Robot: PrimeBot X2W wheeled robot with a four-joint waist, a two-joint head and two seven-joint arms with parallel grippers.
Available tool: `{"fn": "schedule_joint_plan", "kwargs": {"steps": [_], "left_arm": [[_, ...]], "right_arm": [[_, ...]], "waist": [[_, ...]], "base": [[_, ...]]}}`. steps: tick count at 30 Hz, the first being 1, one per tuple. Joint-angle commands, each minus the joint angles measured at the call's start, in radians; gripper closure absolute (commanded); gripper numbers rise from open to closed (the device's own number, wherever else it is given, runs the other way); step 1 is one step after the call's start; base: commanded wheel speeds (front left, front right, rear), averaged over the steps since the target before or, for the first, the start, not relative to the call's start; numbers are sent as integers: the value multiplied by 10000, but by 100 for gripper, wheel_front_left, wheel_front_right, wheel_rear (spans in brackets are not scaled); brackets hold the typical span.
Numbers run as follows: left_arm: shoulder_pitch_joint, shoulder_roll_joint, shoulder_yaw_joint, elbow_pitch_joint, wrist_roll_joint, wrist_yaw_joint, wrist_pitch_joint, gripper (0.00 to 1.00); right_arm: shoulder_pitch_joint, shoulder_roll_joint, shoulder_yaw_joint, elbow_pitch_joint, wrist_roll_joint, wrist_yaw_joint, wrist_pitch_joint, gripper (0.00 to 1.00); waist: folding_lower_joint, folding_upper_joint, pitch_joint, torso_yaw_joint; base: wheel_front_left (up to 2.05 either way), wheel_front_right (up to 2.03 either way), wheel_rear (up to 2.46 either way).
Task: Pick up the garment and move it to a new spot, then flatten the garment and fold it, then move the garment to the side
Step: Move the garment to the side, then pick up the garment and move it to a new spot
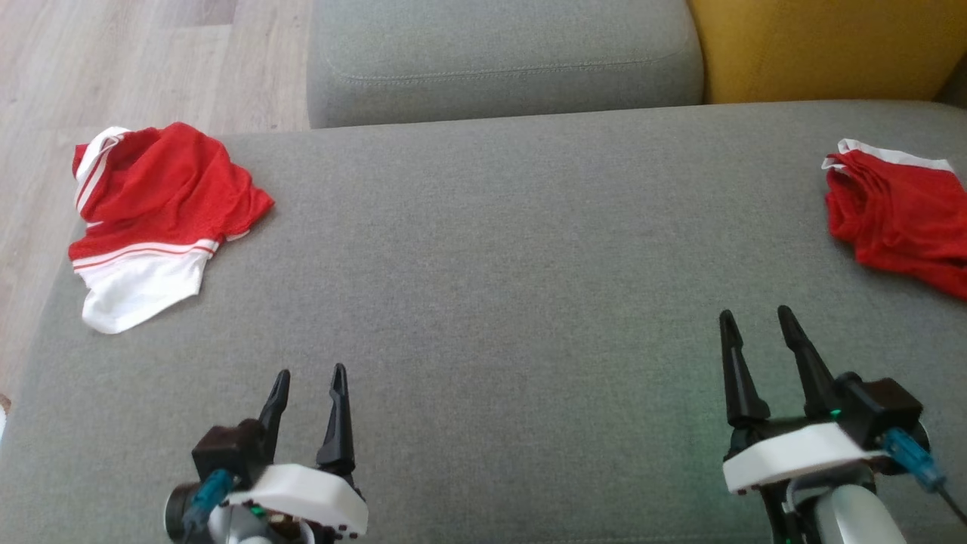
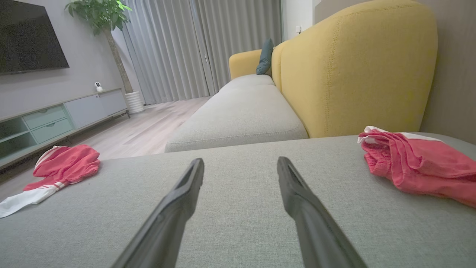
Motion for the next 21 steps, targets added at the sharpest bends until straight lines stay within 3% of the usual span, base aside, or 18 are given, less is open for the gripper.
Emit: {"fn": "schedule_joint_plan", "kwargs": {"steps": [1, 21], "left_arm": [[-291, 9, 242, -366, 29, 71, -124, 0], [-348, 9, 203, -517, 110, 60, -124, 0]], "right_arm": [[-264, -27, 249, -400, 70, 65, -106, 0], [-1, -26, 197, -637, 60, 65, -40, 0]], "waist": [[1, -1, 5, -4], [1, -1, 124, 248]], "base": [[0, 0, 0], [0, 0, 0]]}}
